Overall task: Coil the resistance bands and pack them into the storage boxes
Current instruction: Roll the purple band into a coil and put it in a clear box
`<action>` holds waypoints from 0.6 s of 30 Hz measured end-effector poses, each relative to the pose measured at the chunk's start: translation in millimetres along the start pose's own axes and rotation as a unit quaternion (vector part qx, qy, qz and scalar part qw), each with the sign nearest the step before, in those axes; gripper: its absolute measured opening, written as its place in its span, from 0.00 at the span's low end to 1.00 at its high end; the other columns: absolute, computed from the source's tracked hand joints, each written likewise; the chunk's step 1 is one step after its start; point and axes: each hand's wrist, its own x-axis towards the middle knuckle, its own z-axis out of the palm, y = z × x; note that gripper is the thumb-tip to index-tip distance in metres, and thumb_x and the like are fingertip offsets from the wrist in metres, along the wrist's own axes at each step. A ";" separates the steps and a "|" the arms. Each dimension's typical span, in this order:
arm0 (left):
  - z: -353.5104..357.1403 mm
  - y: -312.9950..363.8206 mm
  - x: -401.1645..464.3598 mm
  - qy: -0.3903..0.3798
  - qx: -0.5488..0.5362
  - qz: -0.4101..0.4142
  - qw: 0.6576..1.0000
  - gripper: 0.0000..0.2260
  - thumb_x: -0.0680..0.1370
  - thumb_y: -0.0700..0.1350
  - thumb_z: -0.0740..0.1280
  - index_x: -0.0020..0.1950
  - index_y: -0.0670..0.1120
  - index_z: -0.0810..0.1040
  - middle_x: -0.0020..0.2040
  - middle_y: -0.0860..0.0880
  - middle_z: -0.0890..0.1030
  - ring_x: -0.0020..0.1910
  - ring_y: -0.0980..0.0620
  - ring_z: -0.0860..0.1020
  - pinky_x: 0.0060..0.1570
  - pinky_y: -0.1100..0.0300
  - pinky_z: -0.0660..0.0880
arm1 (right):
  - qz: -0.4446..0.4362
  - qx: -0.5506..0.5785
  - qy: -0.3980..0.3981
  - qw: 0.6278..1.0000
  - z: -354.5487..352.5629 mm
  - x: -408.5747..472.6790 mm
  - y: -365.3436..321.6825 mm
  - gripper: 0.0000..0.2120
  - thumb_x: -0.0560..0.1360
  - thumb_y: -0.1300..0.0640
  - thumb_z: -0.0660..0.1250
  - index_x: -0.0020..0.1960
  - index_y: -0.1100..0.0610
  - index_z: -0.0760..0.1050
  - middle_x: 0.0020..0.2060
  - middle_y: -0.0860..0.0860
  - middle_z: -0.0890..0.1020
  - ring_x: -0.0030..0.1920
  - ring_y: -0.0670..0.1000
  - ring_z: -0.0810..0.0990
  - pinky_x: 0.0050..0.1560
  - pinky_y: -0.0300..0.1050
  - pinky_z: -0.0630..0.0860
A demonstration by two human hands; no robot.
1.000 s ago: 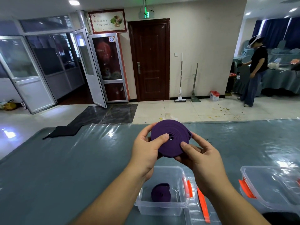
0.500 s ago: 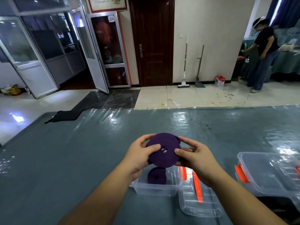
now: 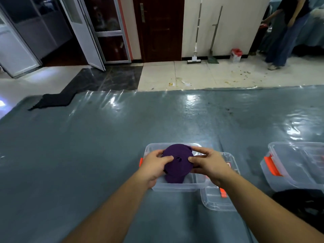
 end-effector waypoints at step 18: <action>-3.9 -65.8 113.2 0.008 0.316 -0.108 0.942 0.17 0.73 0.49 0.75 0.58 0.48 0.75 0.51 0.49 0.82 0.48 0.49 0.82 0.48 0.53 0.81 | 0.159 -0.174 0.057 0.970 1.8 105.5 80.3 0.19 0.77 0.69 0.70 0.66 0.58 0.76 0.45 0.60 0.87 0.42 0.58 0.87 0.42 0.55 0.86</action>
